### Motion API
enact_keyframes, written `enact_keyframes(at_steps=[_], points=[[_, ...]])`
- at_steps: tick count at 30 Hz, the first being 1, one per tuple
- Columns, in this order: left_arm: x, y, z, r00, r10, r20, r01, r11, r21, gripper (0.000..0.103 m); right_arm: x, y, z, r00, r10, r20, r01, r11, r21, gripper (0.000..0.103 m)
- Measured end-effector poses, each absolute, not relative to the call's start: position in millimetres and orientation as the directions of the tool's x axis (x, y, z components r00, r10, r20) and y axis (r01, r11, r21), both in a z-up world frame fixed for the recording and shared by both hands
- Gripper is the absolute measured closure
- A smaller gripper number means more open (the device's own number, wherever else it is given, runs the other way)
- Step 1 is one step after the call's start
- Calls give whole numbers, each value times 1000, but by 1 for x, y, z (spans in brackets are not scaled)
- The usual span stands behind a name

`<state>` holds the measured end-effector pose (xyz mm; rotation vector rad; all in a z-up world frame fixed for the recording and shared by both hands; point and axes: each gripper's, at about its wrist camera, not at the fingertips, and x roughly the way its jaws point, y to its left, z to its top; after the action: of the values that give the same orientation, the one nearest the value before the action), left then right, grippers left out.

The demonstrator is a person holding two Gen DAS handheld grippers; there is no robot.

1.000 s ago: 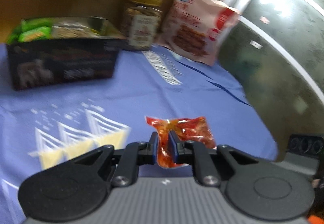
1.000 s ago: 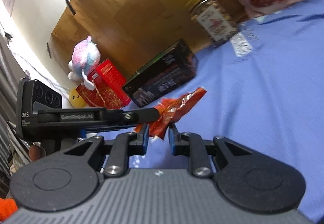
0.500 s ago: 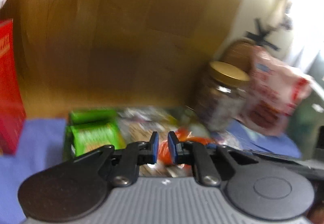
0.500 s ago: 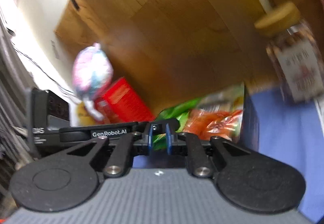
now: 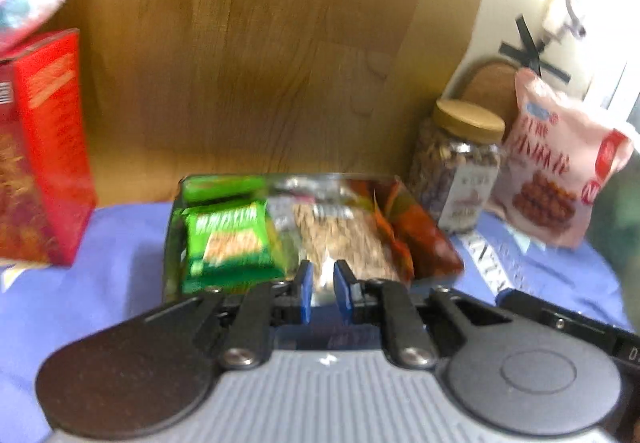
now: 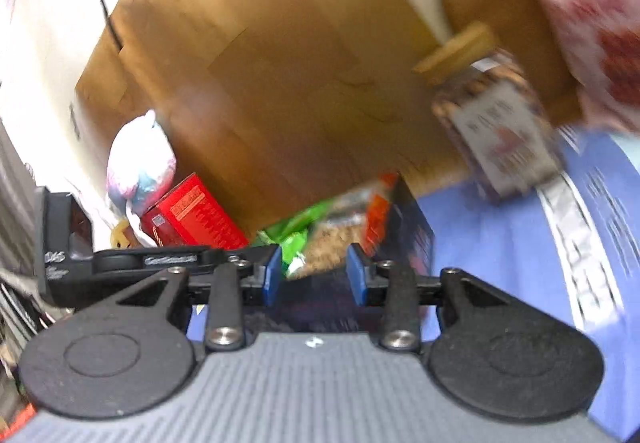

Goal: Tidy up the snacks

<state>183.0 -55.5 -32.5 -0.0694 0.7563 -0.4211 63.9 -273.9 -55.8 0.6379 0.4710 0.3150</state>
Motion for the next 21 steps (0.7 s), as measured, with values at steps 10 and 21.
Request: enact_keyframes(at_steps=[10, 21], points=[[68, -71, -24, 739, -194, -646, 252, 968, -2, 57, -8, -245, -51, 834, 344, -432, -36, 814, 579, 38], [-12, -72, -28, 796, -71, -602, 163, 981, 101, 29, -72, -228, -41, 863, 297, -408, -42, 848, 529, 0]])
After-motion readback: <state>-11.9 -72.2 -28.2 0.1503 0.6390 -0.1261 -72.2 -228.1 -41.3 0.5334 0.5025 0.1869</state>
